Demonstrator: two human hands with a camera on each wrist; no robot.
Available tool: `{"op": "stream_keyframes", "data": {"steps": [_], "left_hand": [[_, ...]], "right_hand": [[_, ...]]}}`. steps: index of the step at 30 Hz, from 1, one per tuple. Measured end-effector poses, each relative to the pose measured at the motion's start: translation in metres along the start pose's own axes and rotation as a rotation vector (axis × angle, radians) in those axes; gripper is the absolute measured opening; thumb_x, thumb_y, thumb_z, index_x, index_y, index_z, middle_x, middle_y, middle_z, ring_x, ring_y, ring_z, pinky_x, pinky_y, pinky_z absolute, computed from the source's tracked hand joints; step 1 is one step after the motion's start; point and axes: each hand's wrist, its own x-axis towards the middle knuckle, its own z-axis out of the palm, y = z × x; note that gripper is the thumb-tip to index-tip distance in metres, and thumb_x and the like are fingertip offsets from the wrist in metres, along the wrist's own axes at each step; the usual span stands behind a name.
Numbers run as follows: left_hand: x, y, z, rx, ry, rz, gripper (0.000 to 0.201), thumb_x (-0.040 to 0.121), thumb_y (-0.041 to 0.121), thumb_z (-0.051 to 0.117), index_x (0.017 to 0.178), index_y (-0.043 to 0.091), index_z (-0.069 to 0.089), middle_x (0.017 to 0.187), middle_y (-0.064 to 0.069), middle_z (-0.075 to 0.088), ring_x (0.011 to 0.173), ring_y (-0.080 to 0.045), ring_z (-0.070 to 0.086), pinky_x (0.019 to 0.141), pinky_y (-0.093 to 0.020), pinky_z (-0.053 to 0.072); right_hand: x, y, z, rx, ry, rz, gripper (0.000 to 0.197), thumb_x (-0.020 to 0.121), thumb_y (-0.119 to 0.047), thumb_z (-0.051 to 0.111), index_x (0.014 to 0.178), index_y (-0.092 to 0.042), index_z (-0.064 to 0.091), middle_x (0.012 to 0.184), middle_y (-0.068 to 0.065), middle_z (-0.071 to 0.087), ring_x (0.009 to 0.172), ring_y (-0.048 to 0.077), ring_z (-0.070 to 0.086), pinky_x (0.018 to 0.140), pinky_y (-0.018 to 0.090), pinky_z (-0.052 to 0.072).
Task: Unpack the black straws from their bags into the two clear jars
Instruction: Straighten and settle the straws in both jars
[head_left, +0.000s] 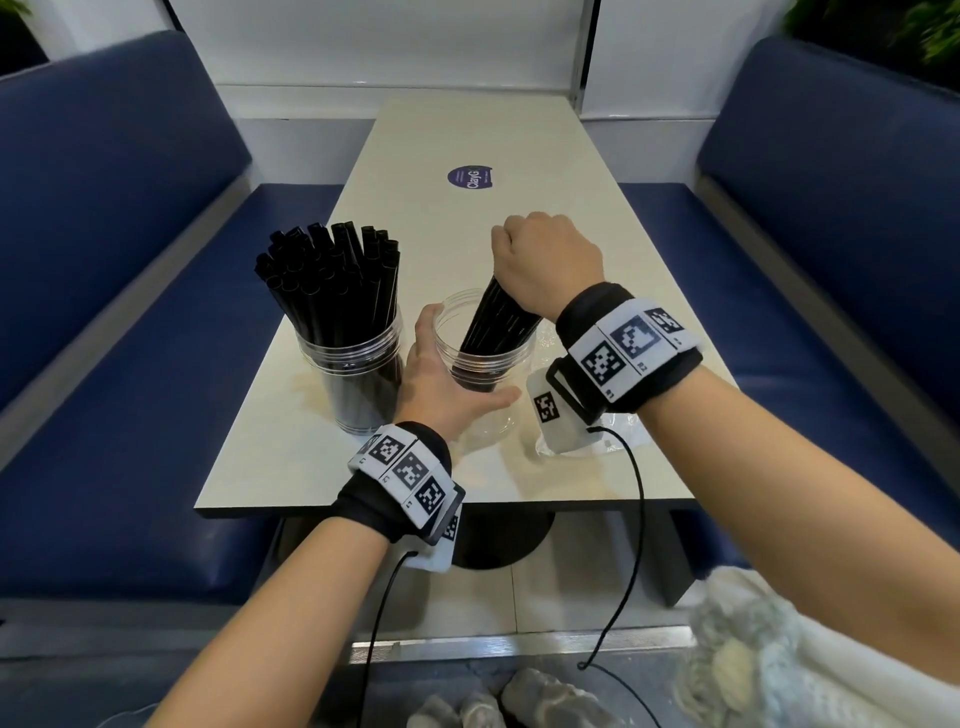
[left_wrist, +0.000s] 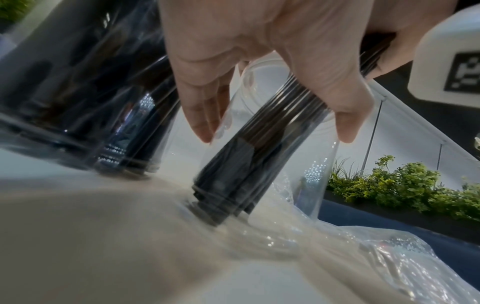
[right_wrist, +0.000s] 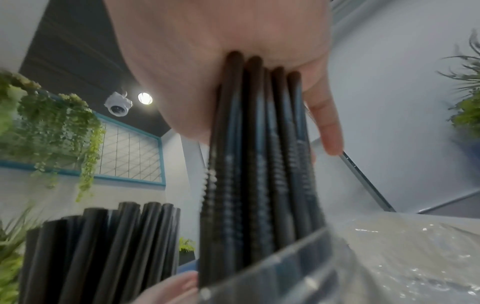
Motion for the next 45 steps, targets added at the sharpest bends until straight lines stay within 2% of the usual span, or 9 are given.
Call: {"op": "stream_keyframes", "data": {"steps": [5,10,13,17,21,28,36,41,45], "left_hand": [[0.0,0.0,0.0,0.016,-0.003,-0.006,0.116,0.057,0.035,0.086,0.144,0.034,0.009,0.138,-0.01,0.043,0.129,-0.023,0.04,0.104,-0.034,0.037],[-0.002,0.001,0.0,0.006,-0.002,-0.005,0.117,0.057,0.033,0.086,0.145,0.034,0.008,0.141,-0.008,0.041,0.131,-0.022,0.039,0.102,-0.029,0.035],[-0.001,0.0,0.0,0.011,0.0,-0.006,0.117,0.057,0.034,0.086,0.144,0.035,0.008,0.14,-0.008,0.042,0.129,-0.022,0.04,0.101,-0.03,0.036],[0.0,-0.001,0.001,0.012,0.002,-0.013,0.118,0.057,0.034,0.086,0.145,0.034,0.007,0.139,-0.009,0.043,0.129,-0.022,0.041,0.102,-0.031,0.036],[0.0,-0.001,0.002,0.017,0.001,-0.012,0.12,0.055,0.039,0.087,0.144,0.036,0.007,0.137,-0.008,0.044,0.127,-0.023,0.042,0.102,-0.034,0.039],[0.002,0.003,0.004,0.009,0.046,-0.031,0.115,0.058,0.035,0.085,0.143,0.034,0.009,0.139,-0.009,0.043,0.128,-0.024,0.042,0.1,-0.031,0.037],[0.004,0.003,0.004,-0.003,0.049,-0.041,0.117,0.056,0.037,0.086,0.144,0.034,0.009,0.141,-0.01,0.041,0.13,-0.024,0.04,0.103,-0.036,0.038],[0.003,0.005,0.006,0.013,0.039,-0.033,0.117,0.057,0.037,0.085,0.144,0.035,0.007,0.143,-0.01,0.038,0.132,-0.025,0.038,0.101,-0.035,0.038],[0.002,0.005,0.006,0.01,0.052,-0.035,0.115,0.058,0.036,0.085,0.144,0.035,0.008,0.142,-0.008,0.04,0.13,-0.024,0.039,0.1,-0.032,0.037]], "right_hand": [[-0.007,-0.006,0.003,-0.05,-0.01,0.04,0.039,0.098,-0.025,0.026,0.108,-0.003,0.057,0.118,0.016,0.055,0.113,0.034,0.048,0.081,0.034,0.036],[-0.004,-0.003,0.0,0.038,0.096,-0.028,0.026,0.095,-0.02,0.031,0.076,-0.009,0.045,0.089,0.014,0.052,0.083,0.03,0.047,0.067,0.031,0.029],[-0.005,0.001,-0.001,0.081,0.1,-0.063,0.034,0.096,-0.019,0.029,0.064,-0.01,0.037,0.083,0.011,0.046,0.084,0.03,0.044,0.067,0.033,0.031],[-0.011,0.002,0.0,0.038,0.05,-0.075,0.033,0.096,-0.018,0.026,0.093,-0.002,0.055,0.105,0.016,0.056,0.105,0.034,0.047,0.074,0.036,0.033],[-0.017,0.003,0.007,-0.013,0.124,-0.077,0.034,0.094,-0.025,0.035,0.1,-0.005,0.061,0.1,0.011,0.056,0.104,0.027,0.048,0.07,0.031,0.034],[-0.008,-0.003,0.005,0.112,0.224,-0.069,0.03,0.096,-0.021,0.034,0.079,-0.005,0.053,0.083,0.008,0.044,0.093,0.027,0.049,0.067,0.032,0.032],[-0.012,0.005,0.007,-0.047,0.125,-0.172,0.037,0.098,-0.021,0.028,0.112,-0.007,0.059,0.121,0.008,0.057,0.113,0.03,0.046,0.087,0.037,0.039],[-0.016,0.008,0.015,0.056,0.198,-0.036,0.033,0.094,-0.031,0.039,0.101,-0.01,0.064,0.104,0.007,0.058,0.101,0.026,0.048,0.068,0.03,0.034],[-0.009,0.005,0.011,0.223,0.292,-0.043,0.028,0.091,-0.019,0.041,0.087,-0.001,0.062,0.084,0.009,0.05,0.09,0.027,0.049,0.066,0.028,0.031]]}}
